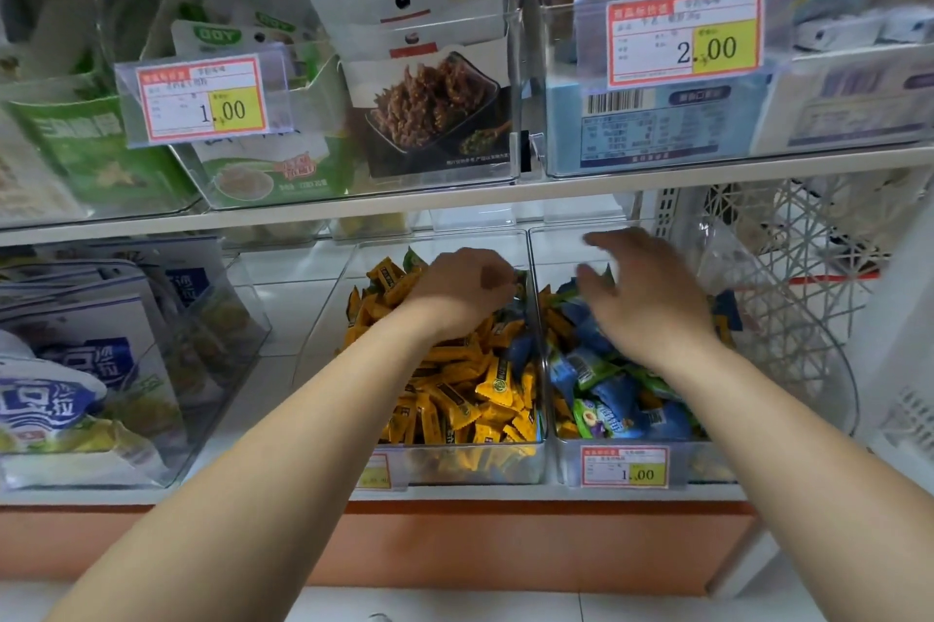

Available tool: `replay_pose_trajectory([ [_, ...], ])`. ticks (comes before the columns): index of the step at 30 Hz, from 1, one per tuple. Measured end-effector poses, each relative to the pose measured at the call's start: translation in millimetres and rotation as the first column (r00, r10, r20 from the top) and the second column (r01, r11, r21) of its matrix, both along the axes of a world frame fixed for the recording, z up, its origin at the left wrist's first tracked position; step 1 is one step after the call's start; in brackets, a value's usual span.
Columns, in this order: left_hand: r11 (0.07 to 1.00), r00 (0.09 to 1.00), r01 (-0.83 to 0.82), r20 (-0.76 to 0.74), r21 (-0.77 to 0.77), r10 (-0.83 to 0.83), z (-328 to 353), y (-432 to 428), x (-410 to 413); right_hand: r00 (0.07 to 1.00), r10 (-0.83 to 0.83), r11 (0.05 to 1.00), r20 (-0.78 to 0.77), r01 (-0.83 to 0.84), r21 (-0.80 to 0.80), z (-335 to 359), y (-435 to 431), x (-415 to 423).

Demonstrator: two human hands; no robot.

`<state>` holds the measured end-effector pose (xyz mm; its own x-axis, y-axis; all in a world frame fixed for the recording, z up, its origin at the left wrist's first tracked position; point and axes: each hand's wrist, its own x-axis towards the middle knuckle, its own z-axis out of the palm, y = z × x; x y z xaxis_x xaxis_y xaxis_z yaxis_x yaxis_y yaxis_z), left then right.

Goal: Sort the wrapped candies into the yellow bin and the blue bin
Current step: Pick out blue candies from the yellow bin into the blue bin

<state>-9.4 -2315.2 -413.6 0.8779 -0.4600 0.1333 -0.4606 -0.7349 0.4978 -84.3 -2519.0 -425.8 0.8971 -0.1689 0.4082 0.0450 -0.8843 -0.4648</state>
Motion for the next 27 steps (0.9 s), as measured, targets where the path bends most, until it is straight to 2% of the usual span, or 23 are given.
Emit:
replay_pose_trajectory([
  [2,0.986,0.987,0.129,-0.115,0.106,-0.117,-3.1,-6.9,5.5,0.978,0.195,0.98,-0.072,-0.197,-0.03,-1.9,18.7,-2.1],
  [5,0.958,0.943,0.248,-0.26,0.141,-0.206,-18.8,-1.3,4.0,0.916,0.289,0.945,-0.277,-0.318,-0.069,-14.5,24.0,0.0],
  [8,0.945,0.958,0.261,-0.173,0.198,-0.228,-28.9,6.3,2.3,0.878,0.316,0.946,-0.36,-0.323,0.044,-24.2,15.5,2.4],
  [11,0.91,0.968,0.25,-0.092,0.332,-0.232,-27.5,1.3,2.7,0.888,0.306,0.945,-0.343,-0.327,-0.004,-30.4,14.0,3.8],
  [13,0.925,0.98,0.193,-0.107,0.327,-0.167,-26.7,-2.5,4.9,0.89,0.299,0.947,-0.344,-0.322,-0.011,-31.9,13.7,3.6],
  [15,0.954,0.984,0.158,-0.117,0.255,-0.132,-27.9,-0.7,5.6,0.883,0.308,0.946,-0.354,-0.322,0.018,-32.9,12.4,2.5],
  [19,0.994,0.998,0.043,-0.047,-0.099,-0.048,-22.5,17.4,-1.2,0.896,0.321,0.946,-0.307,-0.32,0.057,-27.9,13.0,-1.0],
  [23,0.899,0.994,-0.099,0.004,-0.426,0.111,-10.0,30.1,-6.6,0.942,0.302,0.953,-0.148,-0.297,0.054,-16.7,25.0,-3.6],
  [27,0.779,0.988,-0.149,-0.121,-0.609,0.094,-3.2,20.5,-20.9,0.901,0.434,0.864,-0.023,-0.408,0.295,-11.2,43.5,-7.8],
])
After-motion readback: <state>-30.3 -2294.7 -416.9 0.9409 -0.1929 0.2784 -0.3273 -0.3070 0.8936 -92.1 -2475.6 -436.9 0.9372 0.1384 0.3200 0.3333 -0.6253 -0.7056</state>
